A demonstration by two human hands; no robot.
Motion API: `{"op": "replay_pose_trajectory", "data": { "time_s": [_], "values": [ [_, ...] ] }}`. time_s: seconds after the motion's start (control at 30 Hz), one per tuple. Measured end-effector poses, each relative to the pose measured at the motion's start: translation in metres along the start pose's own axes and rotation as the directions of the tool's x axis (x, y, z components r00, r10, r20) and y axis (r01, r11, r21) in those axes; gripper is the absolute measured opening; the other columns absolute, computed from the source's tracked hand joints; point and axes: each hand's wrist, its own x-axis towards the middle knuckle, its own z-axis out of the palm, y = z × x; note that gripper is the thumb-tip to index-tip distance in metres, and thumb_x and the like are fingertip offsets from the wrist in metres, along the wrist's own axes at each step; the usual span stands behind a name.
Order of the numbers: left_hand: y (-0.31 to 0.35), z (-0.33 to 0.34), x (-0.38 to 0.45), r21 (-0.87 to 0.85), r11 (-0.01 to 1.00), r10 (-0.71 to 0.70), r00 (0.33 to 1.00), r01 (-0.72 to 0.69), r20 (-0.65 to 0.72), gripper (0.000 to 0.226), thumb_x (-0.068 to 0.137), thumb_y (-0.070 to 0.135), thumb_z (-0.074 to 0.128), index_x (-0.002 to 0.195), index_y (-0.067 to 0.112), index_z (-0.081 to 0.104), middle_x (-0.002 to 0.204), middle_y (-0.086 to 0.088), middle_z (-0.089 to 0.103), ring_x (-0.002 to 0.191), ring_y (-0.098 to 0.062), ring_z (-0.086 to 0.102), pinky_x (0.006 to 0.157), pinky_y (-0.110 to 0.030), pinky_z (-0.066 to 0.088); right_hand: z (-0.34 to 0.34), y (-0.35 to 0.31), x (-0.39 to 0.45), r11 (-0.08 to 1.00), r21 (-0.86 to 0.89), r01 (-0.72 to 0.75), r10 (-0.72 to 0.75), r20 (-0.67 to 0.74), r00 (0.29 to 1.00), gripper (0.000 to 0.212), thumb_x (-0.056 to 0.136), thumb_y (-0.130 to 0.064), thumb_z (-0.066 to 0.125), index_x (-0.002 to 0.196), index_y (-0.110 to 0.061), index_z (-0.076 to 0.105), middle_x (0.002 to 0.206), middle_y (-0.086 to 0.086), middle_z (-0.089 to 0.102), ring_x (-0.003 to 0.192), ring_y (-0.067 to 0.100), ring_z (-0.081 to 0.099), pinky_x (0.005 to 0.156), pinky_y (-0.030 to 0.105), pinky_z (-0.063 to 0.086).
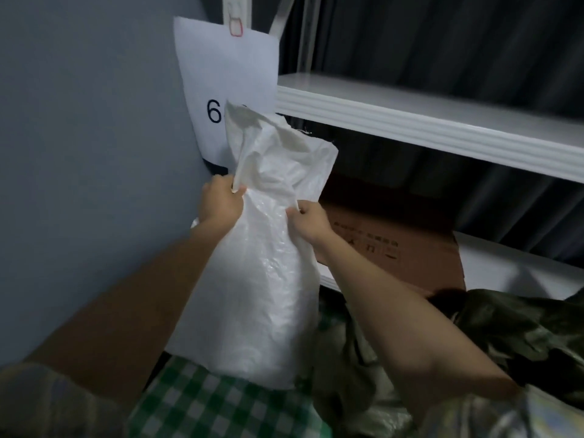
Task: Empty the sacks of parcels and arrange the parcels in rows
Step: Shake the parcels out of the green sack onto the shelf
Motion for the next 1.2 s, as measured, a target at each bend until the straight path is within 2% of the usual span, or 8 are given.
{"op": "replay_pose_trajectory", "data": {
  "time_s": [0.2,0.3,0.37,0.43,0.53,0.7,0.93,1.2],
  "values": [
    [-0.043,-0.029,-0.013,0.448,0.891,-0.044,0.996,0.077,-0.084,0.035,0.099,0.028,0.048,0.115,0.0,0.061,0.118,-0.024,0.052,0.117,-0.04,0.043,0.099,-0.044,0.03,0.052,-0.01,-0.006,0.996,-0.087,0.012,0.001,0.143,0.99,0.045,0.097,-0.016,0.047,0.054,-0.021,0.034,0.058,-0.005,0.035,0.055,0.011,0.032,0.051,0.027,0.026],
    [-0.038,-0.021,-0.02,0.31,0.936,-0.164,0.986,0.168,-0.038,0.038,0.099,0.023,0.047,0.13,0.0,0.048,0.131,-0.027,0.042,0.121,-0.043,0.041,0.103,-0.046,0.03,0.051,-0.004,-0.011,0.998,-0.053,-0.029,0.039,0.194,0.98,0.038,0.1,-0.018,0.045,0.062,-0.02,0.045,0.067,-0.003,0.043,0.062,0.011,0.04,0.055,0.023,0.032],
    [-0.019,-0.011,-0.026,0.201,0.959,-0.198,0.98,0.198,-0.02,0.048,0.099,0.019,0.046,0.142,0.003,0.032,0.142,-0.024,0.031,0.129,-0.041,0.034,0.107,-0.045,0.028,0.038,-0.004,-0.018,0.999,0.01,-0.046,0.042,0.256,0.966,0.019,0.1,-0.021,0.046,0.104,-0.013,0.063,0.102,0.004,0.059,0.094,0.023,0.058,0.08,0.029,0.047],
    [0.002,0.001,-0.034,0.147,0.975,-0.169,0.986,0.168,-0.011,0.061,0.097,0.016,0.049,0.149,0.004,0.018,0.147,-0.02,0.023,0.134,-0.037,0.026,0.108,-0.043,0.028,0.018,-0.003,-0.028,0.999,-0.002,-0.045,0.044,0.28,0.959,0.044,0.101,-0.023,0.048,0.143,-0.011,0.043,0.138,0.006,0.047,0.13,0.025,0.045,0.101,0.033,0.04],
    [0.034,0.028,-0.054,0.159,0.985,-0.071,0.997,0.064,0.034,0.073,0.091,0.012,0.051,0.151,0.007,0.009,0.149,-0.015,0.018,0.134,-0.035,0.023,0.106,-0.04,0.032,-0.023,0.008,-0.044,0.995,-0.098,0.03,-0.004,0.251,0.968,0.06,0.099,-0.025,0.053,0.152,-0.013,0.027,0.157,0.006,0.028,0.143,0.023,0.029,0.111,0.032,0.031],
    [0.099,0.086,-0.106,0.142,0.982,0.085,0.961,-0.126,0.263,0.069,0.091,0.014,0.051,0.15,0.011,0.015,0.148,-0.014,0.018,0.135,-0.034,0.022,0.105,-0.041,0.031,-0.115,0.042,-0.088,0.953,-0.293,0.077,-0.054,0.087,0.995,0.059,0.094,-0.018,0.059,0.148,-0.009,0.037,0.151,0.01,0.04,0.137,0.023,0.04,0.108,0.026,0.033],
    [0.219,0.171,-0.207,-0.049,0.92,0.341,0.731,-0.39,0.591,0.049,0.097,0.026,0.048,0.143,0.019,0.034,0.143,-0.01,0.027,0.134,-0.032,0.026,0.107,-0.037,0.03,-0.283,0.111,-0.178,0.932,-0.335,-0.137,0.03,-0.304,0.952,0.042,0.095,-0.016,0.055,0.137,-0.014,0.05,0.14,0.006,0.052,0.127,0.023,0.048,0.096,0.024,0.037],
    [0.344,0.275,-0.338,-0.16,0.82,0.409,0.367,-0.55,0.836,0.075,0.091,0.056,0.052,0.151,0.023,0.022,0.155,-0.008,0.016,0.143,-0.031,0.013,0.115,-0.039,0.018,-0.463,0.235,-0.288,0.777,-0.318,-0.543,0.25,-0.636,0.73,0.054,0.093,-0.03,0.056,0.143,-0.016,0.043,0.145,0.019,0.04,0.134,0.037,0.035,0.11,0.038,0.029]
  ]
}}
